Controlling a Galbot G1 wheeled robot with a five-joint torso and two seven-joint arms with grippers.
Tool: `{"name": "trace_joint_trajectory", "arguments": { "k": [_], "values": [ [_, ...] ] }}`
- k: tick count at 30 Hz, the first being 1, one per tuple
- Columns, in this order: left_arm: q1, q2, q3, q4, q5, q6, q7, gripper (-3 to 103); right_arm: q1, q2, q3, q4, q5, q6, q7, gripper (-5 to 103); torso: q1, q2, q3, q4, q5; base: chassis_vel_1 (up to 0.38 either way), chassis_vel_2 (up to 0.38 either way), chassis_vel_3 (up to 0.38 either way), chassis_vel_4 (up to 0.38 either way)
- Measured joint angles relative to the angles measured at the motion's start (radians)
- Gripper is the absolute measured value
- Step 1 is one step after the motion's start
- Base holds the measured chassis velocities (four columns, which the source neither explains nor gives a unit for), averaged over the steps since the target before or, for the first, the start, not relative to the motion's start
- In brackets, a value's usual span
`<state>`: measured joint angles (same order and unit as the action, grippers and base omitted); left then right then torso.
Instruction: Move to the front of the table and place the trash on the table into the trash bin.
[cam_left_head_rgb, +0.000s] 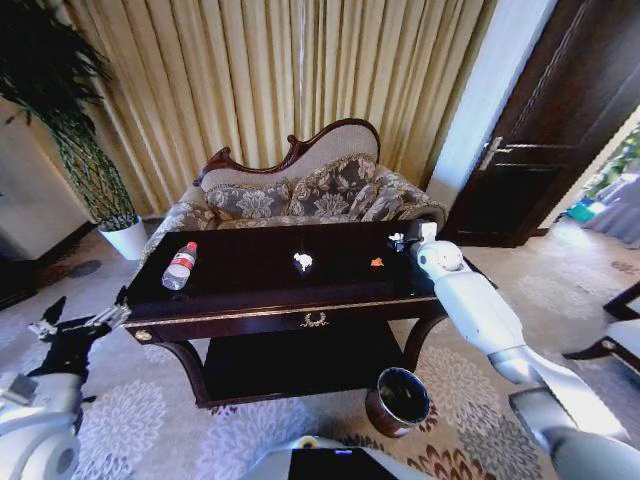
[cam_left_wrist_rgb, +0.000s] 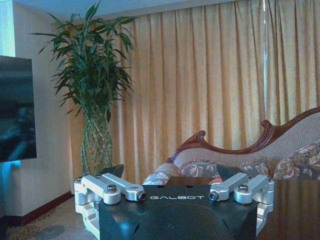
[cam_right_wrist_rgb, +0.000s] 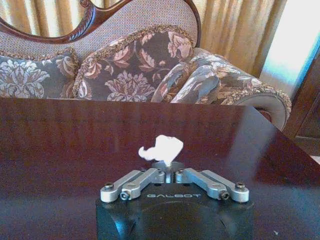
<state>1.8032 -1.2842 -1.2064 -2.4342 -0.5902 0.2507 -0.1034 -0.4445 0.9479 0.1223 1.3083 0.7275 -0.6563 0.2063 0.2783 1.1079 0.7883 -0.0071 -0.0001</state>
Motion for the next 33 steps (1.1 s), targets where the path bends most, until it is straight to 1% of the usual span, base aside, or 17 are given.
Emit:
{"name": "trace_joint_trajectory", "arguments": {
  "k": [1,5,33],
  "values": [
    [0.0,0.0,0.0,0.0,-0.001,0.0,0.0,100,0.001,0.0,-0.001,0.0,0.0,0.0,0.0,1,0.0,0.0,0.0,0.0,0.0,0.0,0.0,0.0,0.0],
    [0.001,-0.002,-0.001,0.001,-0.002,0.0,0.0,100,0.002,0.0,-0.001,0.0,0.001,0.0,0.0,0,0.0,0.0,0.0,0.0,0.0,0.0,0.0,0.0,0.0],
    [-0.008,0.003,0.006,0.003,-0.01,0.004,0.0,100,-0.003,-0.003,0.002,0.012,0.006,0.011,0.004,0,0.0,0.0,0.0,0.0,0.0,0.0,0.0,0.0,0.0]
  ]
}}
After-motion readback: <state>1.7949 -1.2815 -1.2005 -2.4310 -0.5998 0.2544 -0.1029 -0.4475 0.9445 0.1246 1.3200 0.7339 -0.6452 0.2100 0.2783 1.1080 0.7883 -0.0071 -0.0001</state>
